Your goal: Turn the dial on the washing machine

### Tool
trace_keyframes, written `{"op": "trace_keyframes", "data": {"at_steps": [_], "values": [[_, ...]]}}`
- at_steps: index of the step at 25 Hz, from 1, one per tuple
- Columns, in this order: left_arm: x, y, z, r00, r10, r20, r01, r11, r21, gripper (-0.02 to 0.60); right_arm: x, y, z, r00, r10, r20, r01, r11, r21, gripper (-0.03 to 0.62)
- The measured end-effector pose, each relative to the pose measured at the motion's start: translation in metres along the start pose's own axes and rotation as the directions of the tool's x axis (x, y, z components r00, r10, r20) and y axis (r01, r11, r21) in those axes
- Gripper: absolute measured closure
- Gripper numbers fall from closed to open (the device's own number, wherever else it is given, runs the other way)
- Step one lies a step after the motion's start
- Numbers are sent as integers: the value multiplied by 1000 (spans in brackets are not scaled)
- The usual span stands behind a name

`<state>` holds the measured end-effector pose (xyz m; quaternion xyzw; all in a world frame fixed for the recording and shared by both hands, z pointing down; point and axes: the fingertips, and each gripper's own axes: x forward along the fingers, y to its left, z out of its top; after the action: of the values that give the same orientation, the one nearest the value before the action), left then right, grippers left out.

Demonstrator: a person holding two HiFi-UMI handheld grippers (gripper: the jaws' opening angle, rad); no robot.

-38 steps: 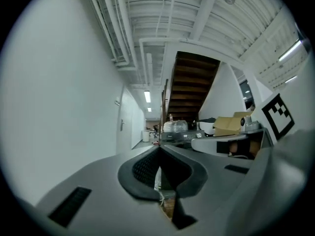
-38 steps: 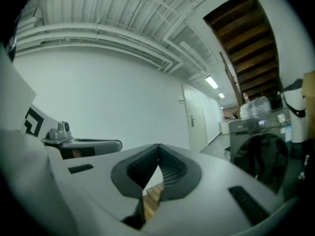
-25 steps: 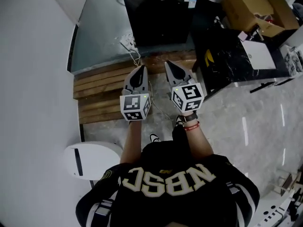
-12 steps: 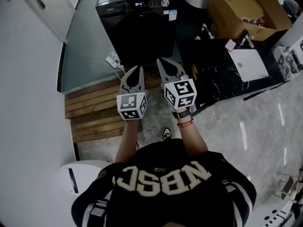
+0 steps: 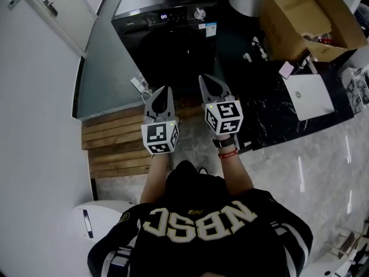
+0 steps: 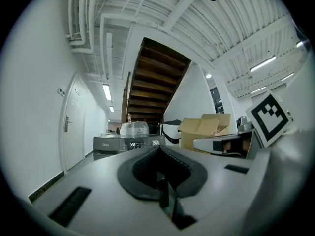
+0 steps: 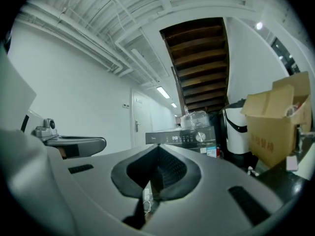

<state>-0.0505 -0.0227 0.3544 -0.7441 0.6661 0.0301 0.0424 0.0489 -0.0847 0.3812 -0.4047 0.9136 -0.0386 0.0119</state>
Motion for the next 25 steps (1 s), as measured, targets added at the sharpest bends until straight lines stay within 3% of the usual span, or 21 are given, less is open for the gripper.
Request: {"op": "trace_keyframes", "data": {"at_steps": [9,16,25], "values": [[62,27,-25,999,-6,-34,6,1000,-10,568,59,-11,-21,998,37,-44,-37,999,5,586],[157,72,-34,999,-40,-31,41,999,8,568,156,-48,-5,999,16,-31,-18,999,-50,586],[269,128,-39,992,-124,-13,123,990,-70,568,263,-90,8,998,-41,-46,36,994,-107,586]]}}
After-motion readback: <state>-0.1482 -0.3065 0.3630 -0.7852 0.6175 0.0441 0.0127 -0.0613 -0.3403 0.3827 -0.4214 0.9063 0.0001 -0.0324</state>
